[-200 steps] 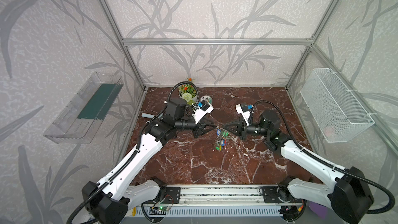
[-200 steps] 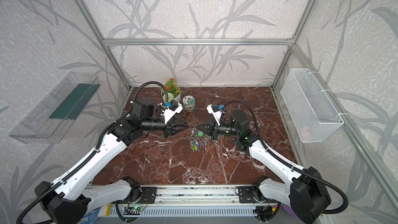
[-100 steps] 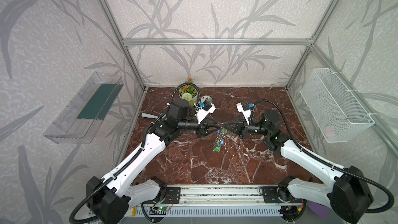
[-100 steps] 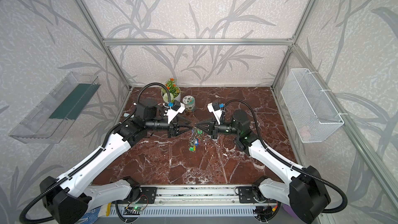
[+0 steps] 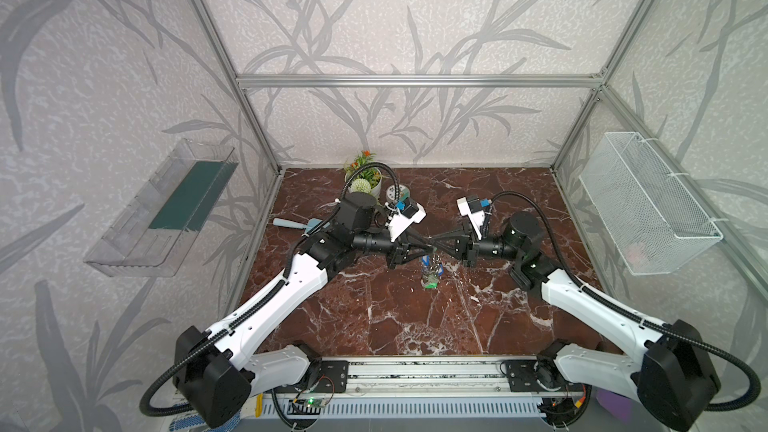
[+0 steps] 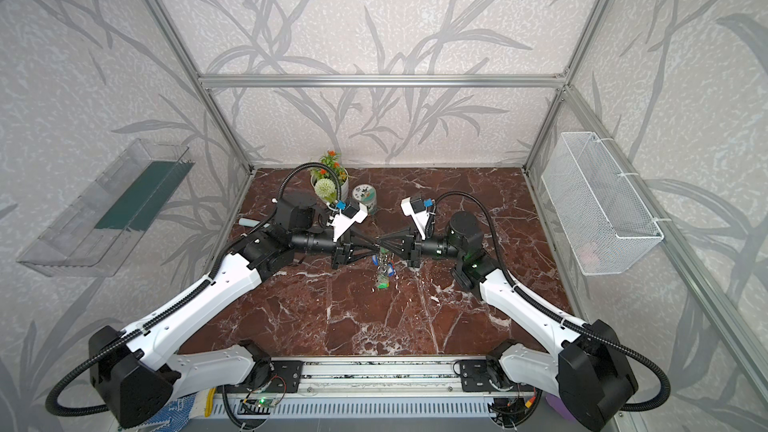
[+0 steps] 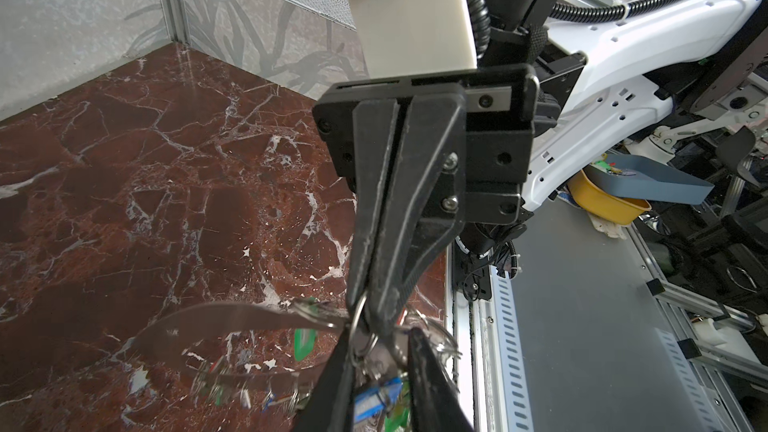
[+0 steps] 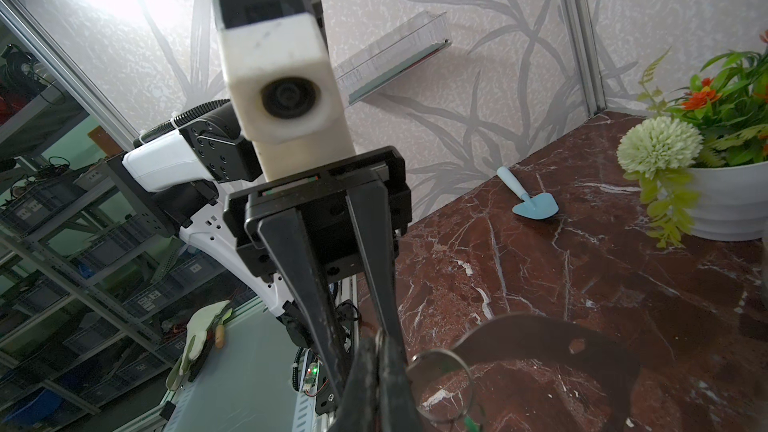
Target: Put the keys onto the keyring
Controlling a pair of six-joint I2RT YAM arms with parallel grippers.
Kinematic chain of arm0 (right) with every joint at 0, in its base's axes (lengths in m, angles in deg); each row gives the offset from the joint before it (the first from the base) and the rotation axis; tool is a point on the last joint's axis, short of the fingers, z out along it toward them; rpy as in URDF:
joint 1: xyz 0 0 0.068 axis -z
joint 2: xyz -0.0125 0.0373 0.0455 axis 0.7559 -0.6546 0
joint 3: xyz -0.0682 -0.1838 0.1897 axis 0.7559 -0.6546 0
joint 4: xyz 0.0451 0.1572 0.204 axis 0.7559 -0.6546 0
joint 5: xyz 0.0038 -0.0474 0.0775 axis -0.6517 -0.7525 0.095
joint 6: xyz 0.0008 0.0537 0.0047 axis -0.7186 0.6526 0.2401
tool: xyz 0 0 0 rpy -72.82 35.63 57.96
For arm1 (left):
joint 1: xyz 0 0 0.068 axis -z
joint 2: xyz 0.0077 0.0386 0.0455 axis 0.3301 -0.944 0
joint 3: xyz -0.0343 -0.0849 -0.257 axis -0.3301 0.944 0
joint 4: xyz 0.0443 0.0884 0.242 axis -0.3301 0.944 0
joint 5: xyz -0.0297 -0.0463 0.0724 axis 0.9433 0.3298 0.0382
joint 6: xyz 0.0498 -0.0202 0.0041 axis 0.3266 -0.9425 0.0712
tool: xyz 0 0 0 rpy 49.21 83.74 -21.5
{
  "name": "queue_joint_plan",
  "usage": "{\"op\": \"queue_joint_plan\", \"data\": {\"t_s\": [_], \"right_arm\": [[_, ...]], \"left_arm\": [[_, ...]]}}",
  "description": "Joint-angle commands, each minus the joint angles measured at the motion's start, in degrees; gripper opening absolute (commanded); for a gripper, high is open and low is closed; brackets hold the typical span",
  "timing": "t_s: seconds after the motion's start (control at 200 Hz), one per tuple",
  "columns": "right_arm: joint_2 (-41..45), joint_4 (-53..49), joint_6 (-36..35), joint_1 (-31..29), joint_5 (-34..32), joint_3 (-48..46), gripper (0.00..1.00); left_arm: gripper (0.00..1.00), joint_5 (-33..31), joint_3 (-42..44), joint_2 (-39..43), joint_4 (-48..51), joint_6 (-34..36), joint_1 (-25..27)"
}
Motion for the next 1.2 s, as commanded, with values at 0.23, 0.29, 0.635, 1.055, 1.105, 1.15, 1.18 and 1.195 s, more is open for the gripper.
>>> {"op": "queue_joint_plan", "data": {"t_s": [0.23, 0.29, 0.635, 1.055, 1.105, 1.15, 1.18, 1.195], "right_arm": [[1.46, 4.80, 0.30, 0.57, 1.04, 1.04, 0.00], [1.41, 4.80, 0.39, 0.57, 1.14, 1.05, 0.00], [1.58, 5.71, 1.18, 0.61, 1.52, 0.90, 0.00], [1.19, 6.37, 1.65, 0.59, 1.68, 0.87, 0.00], [1.03, 6.46, 1.71, 0.57, 1.65, 0.88, 0.00], [0.87, 6.49, 1.71, 0.57, 1.69, 0.92, 0.00], [0.77, 6.56, 1.71, 0.59, 1.70, 0.95, 0.00], [0.69, 6.56, 1.71, 0.62, 1.76, 0.88, 0.00]], "left_arm": [[0.37, -0.57, 0.99, 3.40, 1.24, -1.80, -1.68], [0.39, -0.57, 1.53, 4.26, 0.85, -2.25, -2.15], [0.35, -0.42, 2.95, 5.19, -4.09, -4.01, -3.29], [0.25, 2.15, 1.47, 0.71, -5.73, -4.37, -1.83], [0.24, 2.11, 1.47, 0.59, -5.88, -4.43, -1.70], [0.22, 2.15, 1.60, 0.43, -6.22, -4.74, -1.65], [0.22, 2.24, 1.64, 0.32, -6.75, -4.94, -1.61], [0.21, 2.29, 1.72, 0.27, -6.96, -5.10, -1.57]]}}
